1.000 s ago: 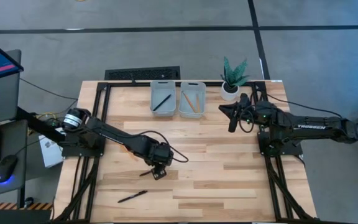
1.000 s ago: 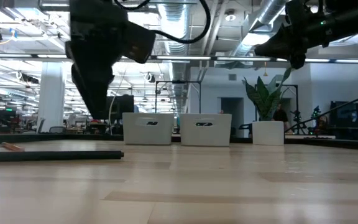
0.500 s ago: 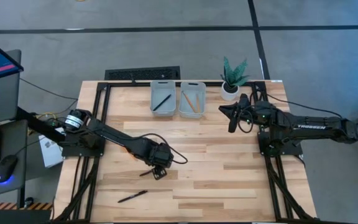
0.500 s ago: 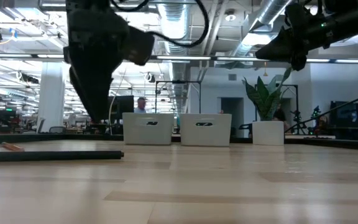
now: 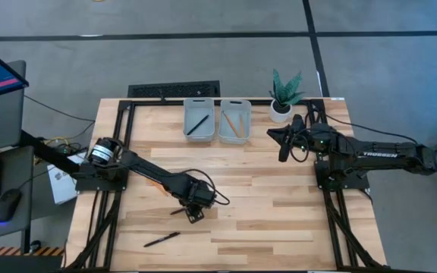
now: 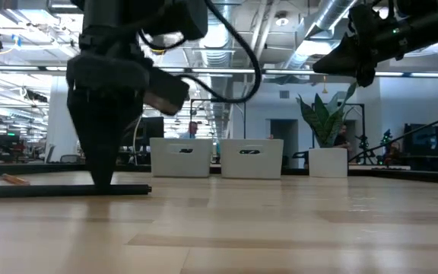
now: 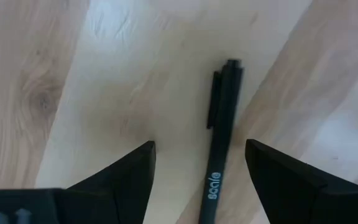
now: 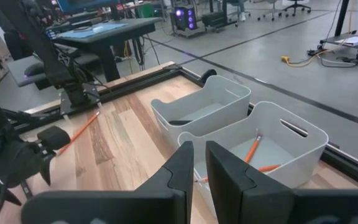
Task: Sort pens & pencils
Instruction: Put the top black pen into the left gray bin
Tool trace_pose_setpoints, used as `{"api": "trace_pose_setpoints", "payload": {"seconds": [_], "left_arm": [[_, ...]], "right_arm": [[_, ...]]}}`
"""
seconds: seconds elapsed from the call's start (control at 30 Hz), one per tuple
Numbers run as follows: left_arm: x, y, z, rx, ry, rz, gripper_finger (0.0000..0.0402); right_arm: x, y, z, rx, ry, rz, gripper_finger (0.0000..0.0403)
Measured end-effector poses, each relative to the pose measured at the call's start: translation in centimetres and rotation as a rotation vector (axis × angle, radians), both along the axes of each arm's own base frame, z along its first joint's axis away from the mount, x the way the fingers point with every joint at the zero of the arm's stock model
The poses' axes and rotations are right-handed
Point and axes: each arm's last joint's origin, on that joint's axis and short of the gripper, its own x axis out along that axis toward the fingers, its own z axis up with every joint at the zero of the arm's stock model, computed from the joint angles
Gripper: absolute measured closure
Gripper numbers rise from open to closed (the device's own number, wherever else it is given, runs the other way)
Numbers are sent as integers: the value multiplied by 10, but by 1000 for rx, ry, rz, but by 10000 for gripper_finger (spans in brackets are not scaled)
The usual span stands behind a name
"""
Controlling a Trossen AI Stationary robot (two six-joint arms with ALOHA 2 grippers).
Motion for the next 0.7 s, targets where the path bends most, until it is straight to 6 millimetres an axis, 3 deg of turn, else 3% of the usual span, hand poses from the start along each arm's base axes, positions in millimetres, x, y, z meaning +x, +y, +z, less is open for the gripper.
{"api": "trace_pose_setpoints", "payload": {"seconds": [0.43, 0.7], "left_arm": [[0, 0, -4, 24, 9, -69, 164], [0, 1, -5, 31, 15, -85, 232]], "right_arm": [[0, 0, 0, -1, -2, 0, 337], [0, 0, 0, -1, -1, 0, 337]]}}
